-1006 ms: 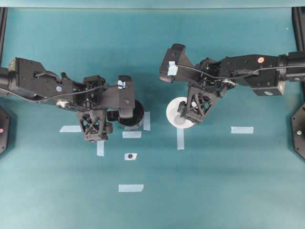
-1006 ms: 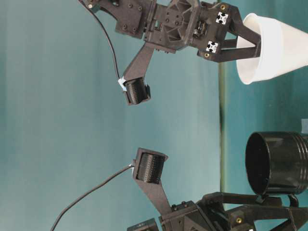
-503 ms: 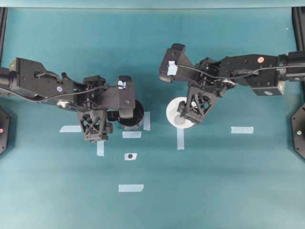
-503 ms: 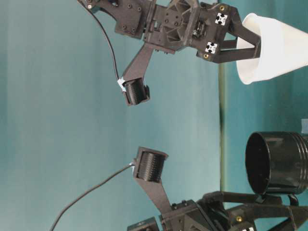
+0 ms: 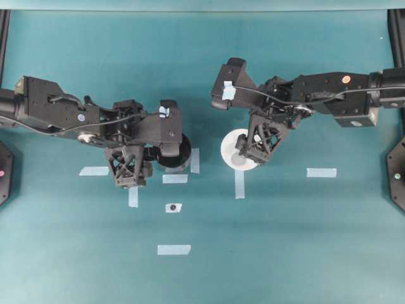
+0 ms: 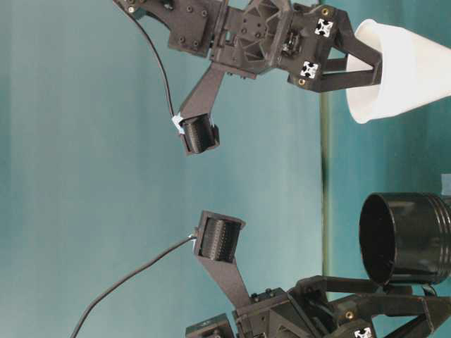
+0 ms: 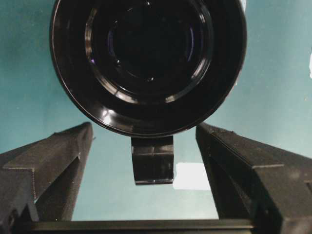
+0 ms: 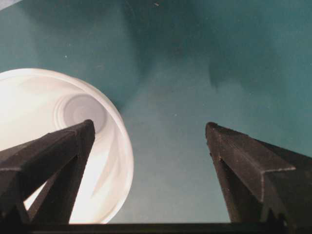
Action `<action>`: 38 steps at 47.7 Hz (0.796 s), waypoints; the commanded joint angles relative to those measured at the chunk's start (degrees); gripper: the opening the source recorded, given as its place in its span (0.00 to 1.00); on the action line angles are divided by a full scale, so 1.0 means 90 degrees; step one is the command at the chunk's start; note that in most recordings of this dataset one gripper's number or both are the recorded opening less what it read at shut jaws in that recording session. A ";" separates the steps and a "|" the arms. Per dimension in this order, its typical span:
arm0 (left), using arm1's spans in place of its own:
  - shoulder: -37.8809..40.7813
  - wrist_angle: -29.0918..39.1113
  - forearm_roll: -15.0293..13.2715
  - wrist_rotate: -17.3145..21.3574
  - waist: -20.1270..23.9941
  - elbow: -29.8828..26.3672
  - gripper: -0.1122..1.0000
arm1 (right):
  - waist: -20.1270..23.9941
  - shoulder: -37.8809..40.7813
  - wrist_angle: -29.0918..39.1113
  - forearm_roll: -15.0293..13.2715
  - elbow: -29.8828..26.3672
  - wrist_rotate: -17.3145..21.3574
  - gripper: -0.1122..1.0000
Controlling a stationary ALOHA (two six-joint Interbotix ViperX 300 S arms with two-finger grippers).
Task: Holding the cup holder with the left arm, the right arm places the cup into the cup holder.
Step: 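Lower left gripper onto the holder handle and right gripper onto the cup rim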
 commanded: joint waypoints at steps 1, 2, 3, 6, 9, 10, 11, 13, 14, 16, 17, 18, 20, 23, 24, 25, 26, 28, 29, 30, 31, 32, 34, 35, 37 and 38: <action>-0.0088 -0.0029 0.0010 -0.0010 0.0010 -0.0137 0.89 | -0.0010 -0.0156 -0.0020 -0.0010 -0.0156 -0.0010 0.97; -0.0088 -0.0039 0.0010 0.0000 0.0010 -0.0137 0.89 | -0.0010 -0.0156 -0.0020 -0.0010 -0.0156 -0.0010 0.97; -0.0078 -0.0059 0.0010 -0.0010 0.0010 -0.0137 0.89 | -0.0010 -0.0156 -0.0020 0.0000 -0.0156 -0.0010 0.97; -0.0088 -0.0078 0.0010 -0.0010 0.0010 -0.0146 0.88 | -0.0020 -0.0156 -0.0010 0.0000 -0.0156 -0.0010 0.97; -0.0088 -0.0078 0.0010 0.0000 0.0010 -0.0156 0.86 | -0.0020 -0.0156 0.0000 -0.0010 -0.0156 -0.0010 0.96; -0.0088 -0.0078 0.0010 0.0000 0.0010 -0.0156 0.85 | -0.0029 -0.0156 0.0000 -0.0010 -0.0156 0.0000 0.96; -0.0088 -0.0078 0.0010 0.0000 0.0010 -0.0156 0.84 | -0.0020 -0.0156 0.0010 -0.0010 -0.0156 0.0000 0.96; -0.0078 -0.0078 0.0010 0.0010 0.0010 -0.0156 0.81 | -0.0029 -0.0146 0.0010 -0.0010 -0.0156 0.0000 0.95; -0.0078 -0.0078 0.0029 0.0010 0.0010 -0.0156 0.79 | -0.0020 -0.0146 0.0010 -0.0010 -0.0156 0.0000 0.95; -0.0078 -0.0078 0.0010 0.0010 0.0010 -0.0156 0.75 | -0.0029 -0.0137 0.0010 0.0000 -0.0156 0.0010 0.94; -0.0078 -0.0078 0.0010 0.0010 0.0010 -0.0156 0.73 | -0.0029 -0.0127 0.0010 0.0000 -0.0166 0.0020 0.94; -0.0078 -0.0088 0.0010 0.0010 0.0010 -0.0146 0.70 | -0.0029 -0.0117 0.0020 0.0010 -0.0166 0.0020 0.93; -0.0078 -0.0098 0.0029 0.0010 0.0010 -0.0127 0.64 | -0.0029 -0.0098 0.0020 0.0020 -0.0176 0.0020 0.91; -0.0078 -0.0137 0.0029 0.0020 0.0010 -0.0098 0.53 | -0.0029 -0.0078 0.0029 0.0039 -0.0205 0.0020 0.86; -0.0078 -0.0146 0.0010 0.0020 0.0010 -0.0098 0.49 | -0.0020 -0.0068 0.0049 0.0049 -0.0225 0.0020 0.84; -0.0078 -0.0156 0.0029 0.0020 0.0010 -0.0088 0.44 | -0.0020 -0.0059 0.0078 0.0059 -0.0244 0.0020 0.82; -0.0078 -0.0176 0.0029 0.0020 0.0010 -0.0088 0.41 | -0.0029 -0.0049 0.0098 0.0059 -0.0264 0.0020 0.79; -0.0078 -0.0195 0.0010 0.0020 0.0000 -0.0088 0.35 | -0.0020 -0.0049 0.0156 0.0059 -0.0293 0.0010 0.71; -0.0078 -0.0215 0.0010 0.0020 0.0010 -0.0088 0.34 | -0.0020 -0.0039 0.0176 0.0059 -0.0313 0.0000 0.67; -0.0078 -0.0215 0.0029 0.0029 0.0010 -0.0088 0.34 | -0.0020 -0.0039 0.0205 0.0059 -0.0332 0.0000 0.63; -0.0088 -0.0225 0.0029 0.0029 0.0000 -0.0088 0.34 | -0.0020 -0.0039 0.0244 0.0059 -0.0352 0.0000 0.58; -0.0098 -0.0234 0.0010 0.0029 0.0010 -0.0088 0.34 | -0.0020 -0.0039 0.0264 0.0068 -0.0361 0.0000 0.53; -0.0098 -0.0244 0.0029 0.0029 0.0010 -0.0088 0.34 | -0.0020 -0.0039 0.0293 0.0059 -0.0371 -0.0010 0.42; -0.0098 -0.0234 0.0010 0.0029 0.0010 -0.0088 0.34 | -0.0020 -0.0049 0.0303 0.0059 -0.0381 -0.0020 0.37; -0.0107 -0.0234 0.0010 0.0039 0.0000 -0.0088 0.34 | -0.0020 -0.0049 0.0303 0.0068 -0.0391 -0.0029 0.29; -0.0107 -0.0234 0.0029 0.0039 0.0010 -0.0088 0.34 | -0.0020 -0.0059 0.0303 0.0068 -0.0391 -0.0029 0.25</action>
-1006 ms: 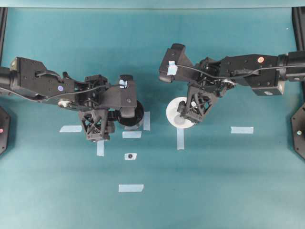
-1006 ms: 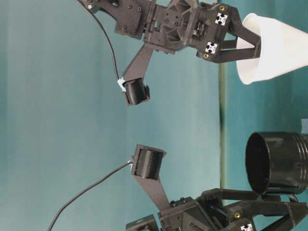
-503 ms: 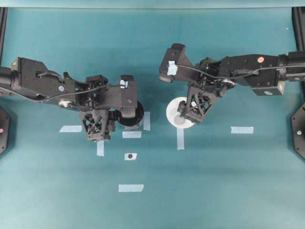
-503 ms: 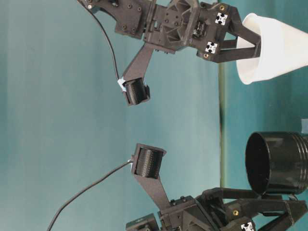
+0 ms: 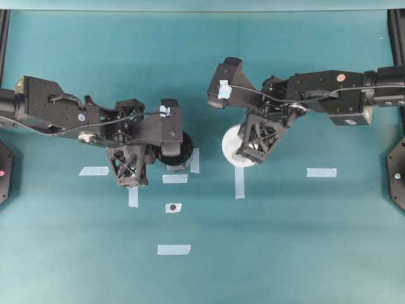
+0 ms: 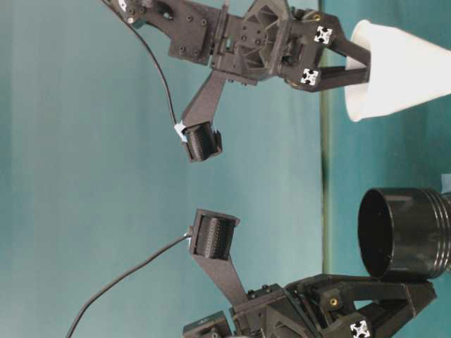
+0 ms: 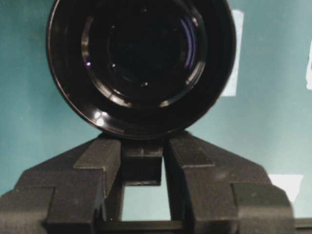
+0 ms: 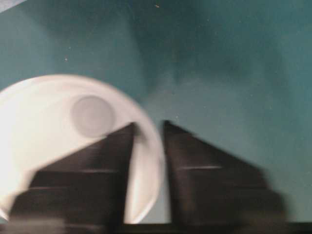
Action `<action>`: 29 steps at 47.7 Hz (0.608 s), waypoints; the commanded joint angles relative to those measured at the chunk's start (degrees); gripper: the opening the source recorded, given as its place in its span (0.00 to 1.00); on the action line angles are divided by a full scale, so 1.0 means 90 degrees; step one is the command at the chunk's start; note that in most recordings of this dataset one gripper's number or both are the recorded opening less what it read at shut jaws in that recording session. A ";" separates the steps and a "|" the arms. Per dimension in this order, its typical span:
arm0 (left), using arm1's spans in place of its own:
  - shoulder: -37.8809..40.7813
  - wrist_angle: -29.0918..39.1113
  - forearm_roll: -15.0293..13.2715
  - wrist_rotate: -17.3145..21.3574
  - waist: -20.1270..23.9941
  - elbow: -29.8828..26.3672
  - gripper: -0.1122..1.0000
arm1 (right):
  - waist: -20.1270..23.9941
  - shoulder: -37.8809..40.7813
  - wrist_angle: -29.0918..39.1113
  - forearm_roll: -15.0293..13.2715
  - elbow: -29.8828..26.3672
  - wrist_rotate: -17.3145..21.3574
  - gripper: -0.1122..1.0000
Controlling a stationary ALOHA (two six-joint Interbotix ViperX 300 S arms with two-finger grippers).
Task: Holding the cup holder with the left arm, the right arm places the cup into the cup holder.
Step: 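Lower left gripper onto the holder handle and right gripper onto the cup rim, then close left gripper on the handle and right gripper on the cup rim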
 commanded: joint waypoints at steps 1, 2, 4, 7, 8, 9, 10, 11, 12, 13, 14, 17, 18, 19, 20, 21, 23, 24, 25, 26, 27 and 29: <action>-0.0107 -0.0049 0.0010 0.0010 0.0010 -0.0068 0.34 | 0.0000 -0.0195 0.0010 0.0000 -0.0156 -0.0020 0.22; -0.0107 -0.0049 0.0010 0.0010 0.0010 -0.0068 0.34 | 0.0000 -0.0205 0.0020 0.0010 -0.0156 -0.0020 0.19; -0.0117 -0.0059 0.0029 0.0010 0.0010 -0.0068 0.34 | 0.0000 -0.0215 0.0010 0.0029 -0.0156 -0.0020 0.15; -0.0117 -0.0049 0.0010 0.0010 0.0010 -0.0068 0.34 | 0.0000 -0.0234 0.0010 0.0059 -0.0156 -0.0020 0.15; -0.0127 -0.0049 0.0010 0.0020 0.0000 -0.0068 0.34 | 0.0000 -0.0234 0.0010 0.0078 -0.0156 -0.0020 0.15; -0.0127 -0.0059 0.0010 0.0010 0.0010 -0.0068 0.34 | -0.0010 -0.0244 0.0010 0.0078 -0.0156 -0.0020 0.15; -0.0127 -0.0049 0.0010 0.0010 0.0000 -0.0068 0.34 | 0.0000 -0.0244 0.0020 0.0098 -0.0156 -0.0020 0.15; -0.0127 -0.0059 0.0010 0.0010 0.0000 -0.0068 0.34 | 0.0000 -0.0254 0.0020 0.0107 -0.0166 -0.0020 0.15; -0.0127 -0.0049 0.0029 0.0010 0.0010 -0.0068 0.34 | -0.0010 -0.0254 0.0020 0.0127 -0.0156 -0.0020 0.15; -0.0127 -0.0059 0.0010 0.0010 0.0000 -0.0059 0.34 | 0.0000 -0.0264 0.0020 0.0137 -0.0166 -0.0020 0.15; -0.0127 -0.0049 0.0010 0.0020 0.0000 -0.0059 0.34 | 0.0000 -0.0264 0.0020 0.0166 -0.0166 -0.0020 0.15; -0.0127 -0.0049 0.0010 0.0020 0.0000 -0.0068 0.34 | 0.0000 -0.0283 0.0020 0.0205 -0.0156 -0.0020 0.15; -0.0127 -0.0049 0.0010 0.0020 0.0010 -0.0068 0.34 | 0.0000 -0.0283 0.0020 0.0225 -0.0156 -0.0020 0.15; -0.0127 -0.0059 0.0029 0.0020 0.0000 -0.0068 0.34 | -0.0010 -0.0293 0.0020 0.0244 -0.0166 -0.0020 0.14; -0.0137 -0.0059 0.0010 0.0020 0.0000 -0.0059 0.34 | 0.0000 -0.0303 0.0020 0.0264 -0.0156 -0.0020 0.14; -0.0146 -0.0059 0.0010 0.0020 0.0010 -0.0059 0.34 | -0.0010 -0.0303 0.0020 0.0283 -0.0156 -0.0020 0.14; -0.0146 -0.0059 0.0029 0.0020 0.0000 -0.0059 0.34 | -0.0010 -0.0322 0.0020 0.0312 -0.0166 -0.0010 0.13; -0.0146 -0.0059 0.0010 0.0020 0.0000 -0.0068 0.34 | -0.0010 -0.0332 0.0020 0.0332 -0.0166 -0.0010 0.13; -0.0156 -0.0059 0.0010 0.0020 0.0000 -0.0068 0.34 | -0.0010 -0.0342 0.0020 0.0352 -0.0166 -0.0010 0.13; -0.0166 -0.0059 0.0010 0.0029 0.0010 -0.0059 0.34 | -0.0010 -0.0361 0.0020 0.0371 -0.0166 -0.0010 0.13; -0.0176 -0.0059 0.0010 0.0029 0.0000 -0.0059 0.34 | -0.0020 -0.0371 0.0020 0.0391 -0.0166 0.0000 0.13; -0.0176 -0.0068 0.0010 0.0029 0.0000 -0.0059 0.34 | -0.0020 -0.0400 0.0039 0.0430 -0.0176 0.0010 0.13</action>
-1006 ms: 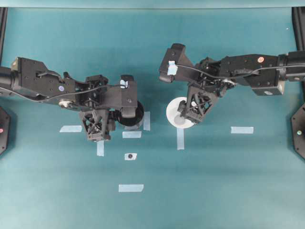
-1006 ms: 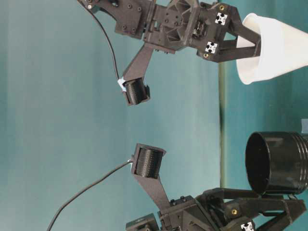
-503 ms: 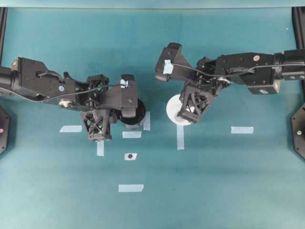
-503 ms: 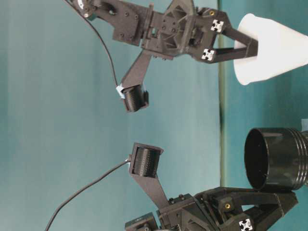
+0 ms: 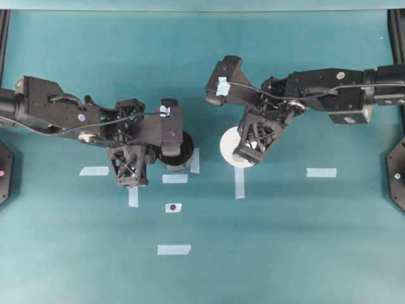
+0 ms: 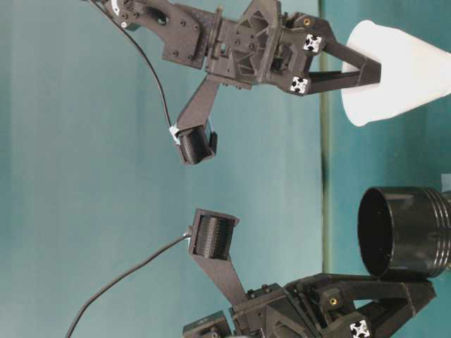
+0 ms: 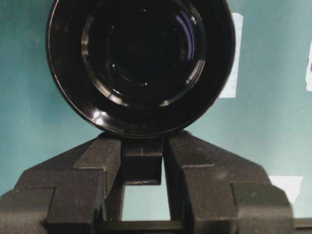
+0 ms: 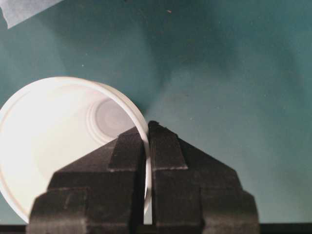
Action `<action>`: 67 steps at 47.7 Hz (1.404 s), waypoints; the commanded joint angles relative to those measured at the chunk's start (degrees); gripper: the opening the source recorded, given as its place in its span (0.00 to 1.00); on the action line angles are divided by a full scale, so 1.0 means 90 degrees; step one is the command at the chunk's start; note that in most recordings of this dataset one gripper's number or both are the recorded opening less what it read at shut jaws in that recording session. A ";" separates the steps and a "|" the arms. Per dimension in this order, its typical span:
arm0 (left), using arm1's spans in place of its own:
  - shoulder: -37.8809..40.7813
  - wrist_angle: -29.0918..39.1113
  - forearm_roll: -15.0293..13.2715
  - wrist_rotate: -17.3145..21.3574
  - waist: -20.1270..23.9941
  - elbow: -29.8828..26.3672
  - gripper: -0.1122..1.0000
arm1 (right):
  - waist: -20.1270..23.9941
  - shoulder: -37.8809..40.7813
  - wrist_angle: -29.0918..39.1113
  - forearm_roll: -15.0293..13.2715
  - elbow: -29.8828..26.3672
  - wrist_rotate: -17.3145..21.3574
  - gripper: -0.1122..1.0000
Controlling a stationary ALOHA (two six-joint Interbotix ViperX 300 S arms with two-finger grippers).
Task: Holding the cup holder with the left arm, the right arm places the cup into the cup holder.
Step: 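Close left gripper on the handle and right gripper on the cup rim, then lift the holder and cup, bringing the cup toward the holder opening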
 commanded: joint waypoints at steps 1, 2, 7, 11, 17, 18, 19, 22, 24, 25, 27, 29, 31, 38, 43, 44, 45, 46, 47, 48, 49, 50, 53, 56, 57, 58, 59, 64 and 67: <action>-0.0186 -0.0049 0.0010 0.0010 0.0000 -0.0059 0.34 | 0.0000 -0.0400 0.0010 0.0088 -0.0137 0.0010 0.13; -0.0195 -0.0059 0.0029 0.0010 0.0000 -0.0059 0.34 | 0.0000 -0.0420 0.0029 0.0098 -0.0146 0.0020 0.13; -0.0244 -0.0088 0.0010 0.0010 -0.0020 -0.0049 0.34 | 0.0000 -0.0488 0.0156 0.0156 -0.0225 0.0029 0.13; -0.0303 -0.0107 0.0010 0.0010 -0.0039 -0.0059 0.34 | 0.0000 -0.0547 0.0264 0.0156 -0.0312 0.0029 0.13; -0.0400 -0.0117 0.0010 0.0010 -0.0059 -0.0068 0.34 | -0.0010 -0.0645 0.0410 0.0156 -0.0420 0.0039 0.13; -0.0420 -0.0127 0.0010 0.0010 -0.0068 -0.0068 0.34 | 0.0000 -0.0664 0.0430 0.0156 -0.0439 0.0039 0.13; -0.0430 -0.0127 0.0010 0.0020 -0.0078 -0.0059 0.34 | 0.0000 -0.0684 0.0439 0.0156 -0.0449 0.0039 0.13; -0.0459 -0.0127 0.0010 0.0020 -0.0098 -0.0059 0.34 | -0.0010 -0.0732 0.0479 0.0156 -0.0479 0.0039 0.13; -0.0469 -0.0117 0.0029 0.0049 -0.0117 -0.0039 0.34 | -0.0010 -0.0771 0.0518 0.0156 -0.0508 0.0049 0.13; -0.0479 -0.0127 0.0010 0.0059 -0.0117 -0.0039 0.34 | 0.0000 -0.0791 0.0537 0.0156 -0.0508 0.0049 0.13; -0.0479 -0.0117 0.0029 0.0088 -0.0137 -0.0029 0.34 | -0.0010 -0.0840 0.0537 0.0156 -0.0508 0.0049 0.13; -0.0479 -0.0127 0.0010 0.0107 -0.0146 -0.0029 0.32 | -0.0010 -0.0869 0.0547 0.0156 -0.0508 0.0049 0.13; -0.0479 -0.0127 0.0010 0.0117 -0.0156 -0.0029 0.29 | 0.0000 -0.0918 0.0547 0.0156 -0.0508 0.0049 0.13; -0.0479 -0.0186 0.0010 0.0127 -0.0176 -0.0029 0.29 | -0.0010 -0.1035 0.0625 0.0156 -0.0508 0.0049 0.13; -0.0479 -0.0322 0.0010 0.0127 -0.0186 -0.0029 0.29 | -0.0010 -0.1094 0.0684 0.0156 -0.0508 0.0049 0.13; -0.0488 -0.0352 0.0029 0.0127 -0.0186 -0.0029 0.29 | -0.0010 -0.1104 0.0693 0.0156 -0.0508 0.0049 0.13; -0.0479 -0.0371 0.0010 0.0127 -0.0176 -0.0029 0.29 | -0.0010 -0.1123 0.0693 0.0156 -0.0508 0.0059 0.13; -0.0488 -0.0410 0.0010 0.0127 -0.0186 -0.0029 0.29 | -0.0010 -0.1133 0.0693 0.0156 -0.0508 0.0059 0.13; -0.0488 -0.0439 0.0029 0.0127 -0.0176 -0.0029 0.29 | 0.0000 -0.1152 0.0693 0.0156 -0.0508 0.0059 0.13; -0.0488 -0.0479 0.0029 0.0127 -0.0186 -0.0029 0.29 | -0.0010 -0.1182 0.0693 0.0156 -0.0508 0.0059 0.13; -0.0498 -0.0527 0.0010 0.0127 -0.0186 -0.0029 0.29 | 0.0000 -0.1191 0.0693 0.0156 -0.0508 0.0059 0.13; -0.0498 -0.0576 0.0010 0.0127 -0.0176 -0.0010 0.29 | 0.0000 -0.1211 0.0693 0.0156 -0.0508 0.0059 0.13; -0.0508 -0.0713 0.0010 0.0127 -0.0186 0.0010 0.29 | -0.0010 -0.1270 0.0693 0.0156 -0.0508 0.0068 0.13; -0.0518 -0.0859 0.0010 0.0127 -0.0186 0.0029 0.29 | -0.0010 -0.1318 0.0713 0.0156 -0.0508 0.0137 0.13; -0.0527 -0.0908 0.0029 0.0127 -0.0186 0.0049 0.29 | -0.0010 -0.1338 0.0713 0.0156 -0.0508 0.0166 0.13; -0.0537 -0.0967 0.0010 0.0127 -0.0176 0.0059 0.29 | 0.0000 -0.1357 0.0723 0.0156 -0.0508 0.0195 0.13; -0.0537 -0.1035 0.0029 0.0127 -0.0186 0.0078 0.29 | -0.0010 -0.1377 0.0732 0.0156 -0.0508 0.0215 0.13; -0.0566 -0.1221 0.0029 0.0117 -0.0186 0.0137 0.29 | 0.0000 -0.1455 0.0811 0.0156 -0.0498 0.0273 0.13; -0.0586 -0.1289 0.0010 0.0117 -0.0186 0.0137 0.29 | -0.0010 -0.1514 0.0869 0.0156 -0.0498 0.0273 0.13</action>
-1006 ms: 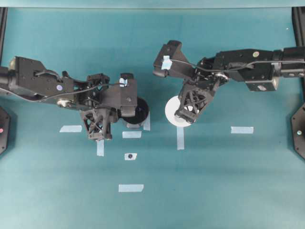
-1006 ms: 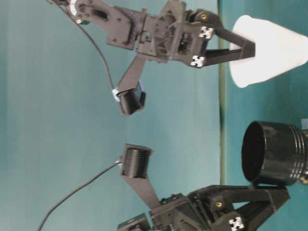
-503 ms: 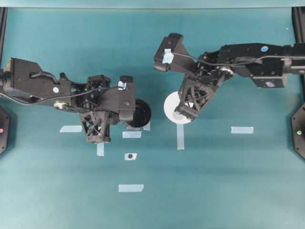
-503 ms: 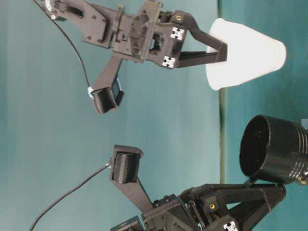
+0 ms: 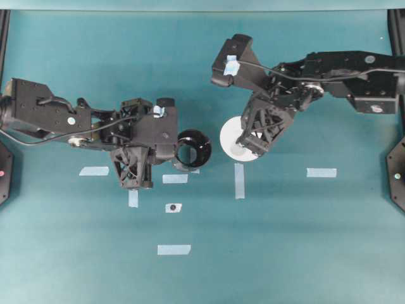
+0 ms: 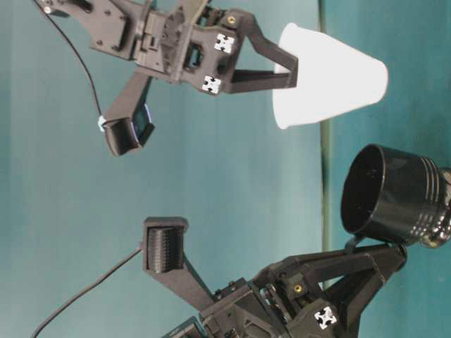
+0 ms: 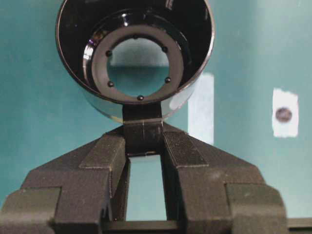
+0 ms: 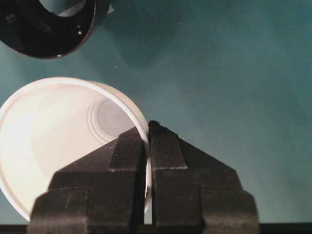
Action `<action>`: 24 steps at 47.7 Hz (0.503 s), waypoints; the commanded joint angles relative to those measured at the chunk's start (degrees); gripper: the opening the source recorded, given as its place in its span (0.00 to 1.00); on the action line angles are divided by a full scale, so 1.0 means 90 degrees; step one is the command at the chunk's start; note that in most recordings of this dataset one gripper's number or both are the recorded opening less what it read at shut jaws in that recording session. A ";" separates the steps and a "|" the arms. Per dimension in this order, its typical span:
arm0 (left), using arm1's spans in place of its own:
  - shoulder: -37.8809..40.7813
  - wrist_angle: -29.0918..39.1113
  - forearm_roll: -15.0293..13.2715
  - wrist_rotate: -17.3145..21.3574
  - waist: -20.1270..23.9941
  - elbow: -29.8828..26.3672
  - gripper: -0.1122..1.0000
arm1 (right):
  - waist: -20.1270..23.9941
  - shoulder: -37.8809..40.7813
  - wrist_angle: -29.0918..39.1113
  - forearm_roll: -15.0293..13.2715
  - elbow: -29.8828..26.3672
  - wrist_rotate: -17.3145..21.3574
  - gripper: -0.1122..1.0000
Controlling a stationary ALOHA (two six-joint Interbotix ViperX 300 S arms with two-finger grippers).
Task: Holding the cup holder with the left arm, the right arm places the cup into the cup holder.
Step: 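Lift the holder and cup, bringing the cup toward the holder opening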
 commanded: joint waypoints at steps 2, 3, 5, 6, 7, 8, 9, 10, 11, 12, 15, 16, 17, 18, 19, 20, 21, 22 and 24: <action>-0.0225 -0.0156 0.0020 -0.0010 -0.0010 -0.0059 0.29 | 0.0000 -0.0693 0.0088 0.0010 -0.0156 0.0078 0.13; -0.0234 -0.0166 0.0020 -0.0010 -0.0010 -0.0059 0.29 | 0.0010 -0.0713 0.0098 0.0020 -0.0156 0.0078 0.13; -0.0244 -0.0176 0.0020 -0.0010 -0.0010 -0.0078 0.29 | 0.0000 -0.0752 0.0098 0.0020 -0.0156 0.0088 0.13; -0.0254 -0.0195 0.0039 -0.0010 -0.0010 -0.0078 0.29 | 0.0000 -0.0771 0.0098 0.0020 -0.0156 0.0088 0.13; -0.0264 -0.0205 0.0039 -0.0010 -0.0010 -0.0078 0.29 | 0.0010 -0.0791 0.0098 0.0020 -0.0156 0.0088 0.13; -0.0264 -0.0205 0.0020 -0.0010 -0.0010 -0.0078 0.29 | 0.0000 -0.0811 0.0088 0.0020 -0.0156 0.0088 0.13; -0.0273 -0.0215 0.0020 -0.0010 0.0000 -0.0078 0.29 | 0.0000 -0.0830 0.0088 0.0020 -0.0166 0.0088 0.13; -0.0283 -0.0225 0.0020 -0.0010 -0.0010 -0.0088 0.29 | 0.0010 -0.0840 0.0088 0.0020 -0.0166 0.0098 0.13; -0.0283 -0.0234 0.0020 -0.0010 -0.0010 -0.0088 0.29 | 0.0010 -0.0859 0.0098 0.0020 -0.0166 0.0098 0.13; -0.0293 -0.0244 0.0039 -0.0010 -0.0010 -0.0098 0.29 | 0.0000 -0.0879 0.0088 0.0020 -0.0166 0.0107 0.13; -0.0332 -0.0254 0.0039 -0.0010 -0.0010 -0.0098 0.29 | 0.0000 -0.0937 0.0088 0.0020 -0.0166 0.0146 0.13; -0.0342 -0.0264 0.0020 -0.0010 -0.0010 -0.0098 0.29 | 0.0000 -0.0947 0.0088 0.0020 -0.0166 0.0166 0.13; -0.0352 -0.0264 0.0020 -0.0010 -0.0010 -0.0098 0.29 | 0.0010 -0.0957 0.0078 0.0010 -0.0166 0.0186 0.13; -0.0361 -0.0273 0.0039 -0.0010 -0.0010 -0.0107 0.29 | 0.0000 -0.0967 0.0078 0.0020 -0.0166 0.0215 0.13; -0.0381 -0.0283 0.0020 -0.0010 -0.0010 -0.0098 0.29 | 0.0000 -0.0977 0.0078 0.0020 -0.0166 0.0234 0.13; -0.0391 -0.0293 0.0020 -0.0010 -0.0010 -0.0107 0.29 | 0.0000 -0.0986 0.0078 0.0020 -0.0166 0.0254 0.13; -0.0410 -0.0303 0.0020 -0.0010 -0.0010 -0.0098 0.29 | 0.0000 -0.0996 0.0078 0.0020 -0.0166 0.0283 0.13; -0.0420 -0.0313 0.0020 -0.0010 -0.0010 -0.0098 0.29 | 0.0000 -0.1016 0.0078 0.0020 -0.0166 0.0303 0.13; -0.0439 -0.0342 0.0020 -0.0010 -0.0010 -0.0098 0.29 | 0.0000 -0.1035 0.0068 0.0020 -0.0166 0.0332 0.13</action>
